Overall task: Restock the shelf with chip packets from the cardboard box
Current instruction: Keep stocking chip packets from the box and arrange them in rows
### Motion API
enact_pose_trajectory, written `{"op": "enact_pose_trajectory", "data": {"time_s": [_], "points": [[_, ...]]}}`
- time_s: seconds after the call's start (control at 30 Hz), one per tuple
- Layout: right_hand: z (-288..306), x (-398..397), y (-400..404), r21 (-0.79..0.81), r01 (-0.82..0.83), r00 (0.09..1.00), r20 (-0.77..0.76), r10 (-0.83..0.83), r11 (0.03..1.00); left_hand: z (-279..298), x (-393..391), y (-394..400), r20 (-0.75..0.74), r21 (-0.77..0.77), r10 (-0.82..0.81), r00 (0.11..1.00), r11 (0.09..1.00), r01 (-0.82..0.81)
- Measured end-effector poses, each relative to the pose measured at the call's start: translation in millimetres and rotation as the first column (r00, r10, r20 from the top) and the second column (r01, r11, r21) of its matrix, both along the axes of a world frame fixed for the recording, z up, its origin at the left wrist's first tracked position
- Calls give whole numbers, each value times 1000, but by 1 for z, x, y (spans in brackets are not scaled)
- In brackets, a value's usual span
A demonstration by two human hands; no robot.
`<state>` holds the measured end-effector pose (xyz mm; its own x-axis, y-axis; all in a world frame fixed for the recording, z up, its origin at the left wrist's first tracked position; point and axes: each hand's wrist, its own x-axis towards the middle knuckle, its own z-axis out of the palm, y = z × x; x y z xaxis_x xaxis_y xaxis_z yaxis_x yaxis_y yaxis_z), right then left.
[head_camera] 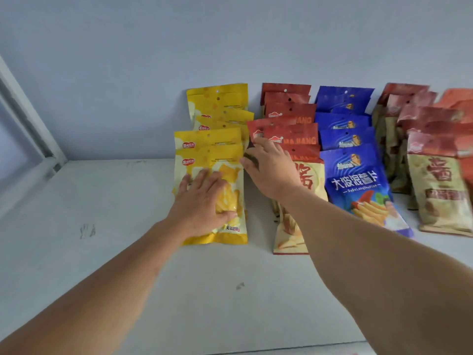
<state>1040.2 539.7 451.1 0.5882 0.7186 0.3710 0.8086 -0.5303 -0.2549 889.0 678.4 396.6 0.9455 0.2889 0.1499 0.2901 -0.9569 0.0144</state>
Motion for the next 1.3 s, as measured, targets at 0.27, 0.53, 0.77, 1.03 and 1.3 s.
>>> {"op": "enact_pose_trajectory", "data": {"time_s": [0.27, 0.53, 0.77, 1.03, 1.3], "points": [[-47, -10, -104, 280, 344, 919, -298, -259, 897, 4, 28, -85, 476, -300, 142, 868, 954, 9], [-65, 1, -125, 253, 378, 793, -585, -170, 891, 21, 85, -151, 30, -994, 500, 865, 107, -28], [-35, 42, -118, 316, 419, 745, -655, -123, 851, 25, 129, -105, 44, -998, 582, 812, -4, 57], [-8, 80, -83, 377, 474, 551, -832, 66, 796, 53, 167, -79, 52, -993, 497, 866, -70, 100], [-19, 105, -78, 414, 472, 475, -863, 171, 779, 61, 179, -75, 78, -984, 457, 886, -106, 141]]}}
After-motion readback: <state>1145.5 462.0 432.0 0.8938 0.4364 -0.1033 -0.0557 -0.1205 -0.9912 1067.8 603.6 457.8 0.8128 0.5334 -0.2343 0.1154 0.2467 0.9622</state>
